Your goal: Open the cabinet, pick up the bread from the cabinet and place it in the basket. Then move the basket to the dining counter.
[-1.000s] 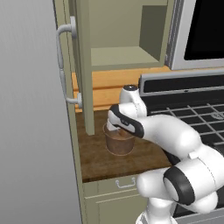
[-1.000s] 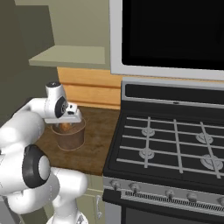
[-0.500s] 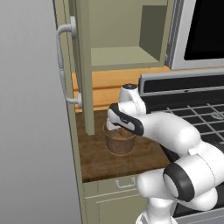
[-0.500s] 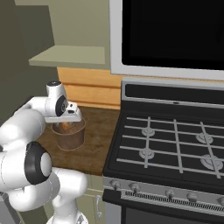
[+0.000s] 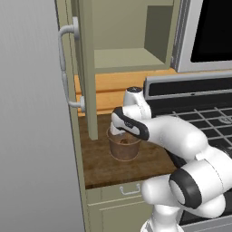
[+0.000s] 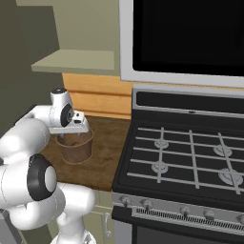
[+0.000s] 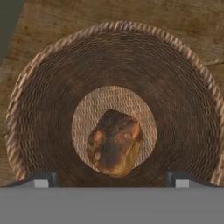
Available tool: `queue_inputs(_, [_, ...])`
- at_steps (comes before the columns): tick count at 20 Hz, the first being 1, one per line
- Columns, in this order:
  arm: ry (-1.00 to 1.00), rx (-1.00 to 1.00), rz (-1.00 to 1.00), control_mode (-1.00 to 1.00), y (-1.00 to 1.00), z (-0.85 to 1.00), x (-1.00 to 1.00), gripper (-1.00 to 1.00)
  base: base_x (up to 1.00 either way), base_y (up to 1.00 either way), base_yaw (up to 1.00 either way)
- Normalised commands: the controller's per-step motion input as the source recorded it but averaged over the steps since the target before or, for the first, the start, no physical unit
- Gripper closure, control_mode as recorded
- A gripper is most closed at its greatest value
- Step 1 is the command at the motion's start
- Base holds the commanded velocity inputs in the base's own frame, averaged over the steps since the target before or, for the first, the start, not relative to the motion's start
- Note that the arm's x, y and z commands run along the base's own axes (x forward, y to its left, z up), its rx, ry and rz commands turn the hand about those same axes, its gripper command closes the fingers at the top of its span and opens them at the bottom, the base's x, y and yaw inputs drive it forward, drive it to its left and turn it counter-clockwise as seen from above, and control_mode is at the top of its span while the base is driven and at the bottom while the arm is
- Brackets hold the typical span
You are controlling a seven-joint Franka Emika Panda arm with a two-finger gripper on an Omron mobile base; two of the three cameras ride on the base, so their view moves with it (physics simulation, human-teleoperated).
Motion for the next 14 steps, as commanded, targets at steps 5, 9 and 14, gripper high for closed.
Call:
queue_inputs(5, [0.00,0.01,-0.02,-1.00,-0.10,0.09,-0.14,-1.00,0.00,0.00,0.00])
queue_inputs(9, [-0.07,0.04,-0.17,-1.00,-0.36,0.44,-0.65,-1.00,0.00,0.00,0.00])
queue_inputs(14, [-0.07,0.03,-0.22,-1.00,-0.28,0.37,-0.58,-1.00,0.00,0.00,0.00])
